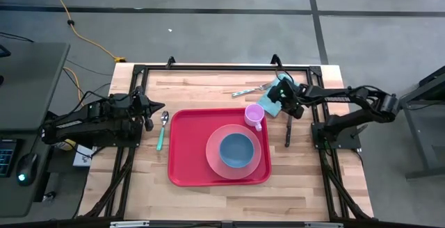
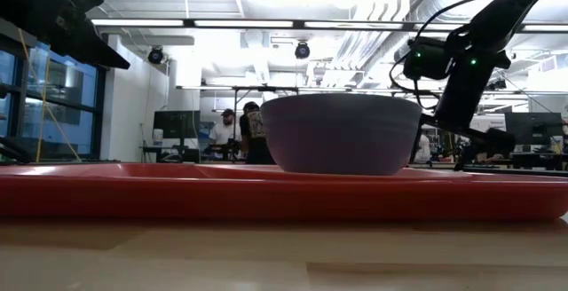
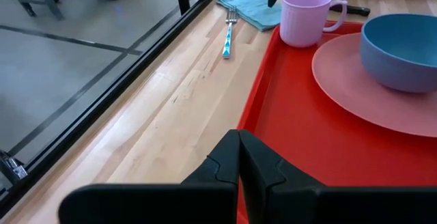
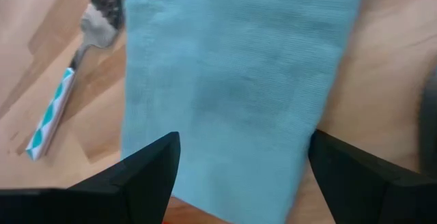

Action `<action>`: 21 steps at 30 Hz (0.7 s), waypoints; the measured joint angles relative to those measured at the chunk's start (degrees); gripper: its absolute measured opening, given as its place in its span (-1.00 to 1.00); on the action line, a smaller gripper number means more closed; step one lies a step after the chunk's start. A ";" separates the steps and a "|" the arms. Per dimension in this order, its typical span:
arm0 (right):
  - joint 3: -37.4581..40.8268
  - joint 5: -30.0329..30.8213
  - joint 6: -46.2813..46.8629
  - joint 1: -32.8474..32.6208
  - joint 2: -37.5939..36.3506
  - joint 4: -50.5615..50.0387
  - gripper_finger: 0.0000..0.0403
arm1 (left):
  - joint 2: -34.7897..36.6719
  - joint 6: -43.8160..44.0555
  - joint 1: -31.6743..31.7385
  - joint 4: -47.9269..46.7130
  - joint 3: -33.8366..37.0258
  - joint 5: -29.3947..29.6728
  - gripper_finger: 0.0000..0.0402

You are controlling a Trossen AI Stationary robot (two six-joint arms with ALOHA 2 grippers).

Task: Set up tray
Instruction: Put the blue napkin on the red serving tray to the left of the pink plate

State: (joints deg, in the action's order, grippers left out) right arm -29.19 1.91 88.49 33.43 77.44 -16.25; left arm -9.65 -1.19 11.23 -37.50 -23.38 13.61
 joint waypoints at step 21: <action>-0.02 -0.98 -1.11 0.00 2.46 1.03 0.12 | -0.02 0.02 0.02 -0.20 0.00 0.00 -0.80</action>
State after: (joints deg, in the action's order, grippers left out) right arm -29.21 0.93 87.37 33.43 79.90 -15.22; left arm -9.67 -1.17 11.24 -37.69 -23.38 13.61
